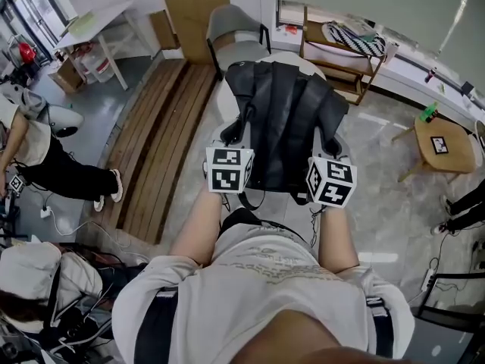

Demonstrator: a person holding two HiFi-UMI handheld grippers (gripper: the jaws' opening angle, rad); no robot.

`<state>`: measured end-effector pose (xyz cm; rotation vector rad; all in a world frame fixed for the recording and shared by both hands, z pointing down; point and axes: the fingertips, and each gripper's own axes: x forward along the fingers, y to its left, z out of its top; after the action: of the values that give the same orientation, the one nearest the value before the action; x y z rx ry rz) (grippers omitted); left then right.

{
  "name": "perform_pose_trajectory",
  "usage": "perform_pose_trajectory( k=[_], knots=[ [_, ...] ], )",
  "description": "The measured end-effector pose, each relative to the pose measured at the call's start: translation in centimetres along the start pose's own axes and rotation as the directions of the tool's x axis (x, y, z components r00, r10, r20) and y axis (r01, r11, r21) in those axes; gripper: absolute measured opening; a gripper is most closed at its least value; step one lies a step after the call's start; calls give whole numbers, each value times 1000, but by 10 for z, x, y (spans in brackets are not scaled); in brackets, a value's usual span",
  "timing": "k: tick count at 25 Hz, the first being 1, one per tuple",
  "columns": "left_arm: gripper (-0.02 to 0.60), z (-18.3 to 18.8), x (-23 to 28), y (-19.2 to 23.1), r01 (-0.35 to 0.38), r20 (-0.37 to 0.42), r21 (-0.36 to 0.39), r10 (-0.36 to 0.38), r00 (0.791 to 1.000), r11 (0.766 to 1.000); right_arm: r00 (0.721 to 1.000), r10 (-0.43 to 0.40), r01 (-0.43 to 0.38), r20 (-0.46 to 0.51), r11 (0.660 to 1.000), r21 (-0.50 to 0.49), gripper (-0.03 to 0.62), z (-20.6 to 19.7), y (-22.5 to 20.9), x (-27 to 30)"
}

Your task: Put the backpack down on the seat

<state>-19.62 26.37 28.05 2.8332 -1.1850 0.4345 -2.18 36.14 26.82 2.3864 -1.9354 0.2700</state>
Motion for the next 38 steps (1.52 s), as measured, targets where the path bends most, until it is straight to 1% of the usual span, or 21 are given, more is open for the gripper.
perform_pose_trajectory(
  k=[9,17,23,29,38],
  knots=[
    [64,4,25,0,12,2,-16,-12,1000,1000,1000,2,-2,0,1000,-1,54,3,-14,19],
    [64,9,67,2,27,14,-26,-27,1000,999,1000,-9,9,5,1000,-17,52,8,-33,50],
    [64,13,104,7,48,11,-20,-48,999,999,1000,-25,25,0,1000,-8,52,8,-48,79],
    [64,18,158,22,63,9,-24,-63,998,998,999,-39,39,-4,999,4,54,9,-63,131],
    [64,53,249,66,81,-1,-27,-81,997,996,998,-55,55,-14,998,6,54,44,-77,230]
  ],
)
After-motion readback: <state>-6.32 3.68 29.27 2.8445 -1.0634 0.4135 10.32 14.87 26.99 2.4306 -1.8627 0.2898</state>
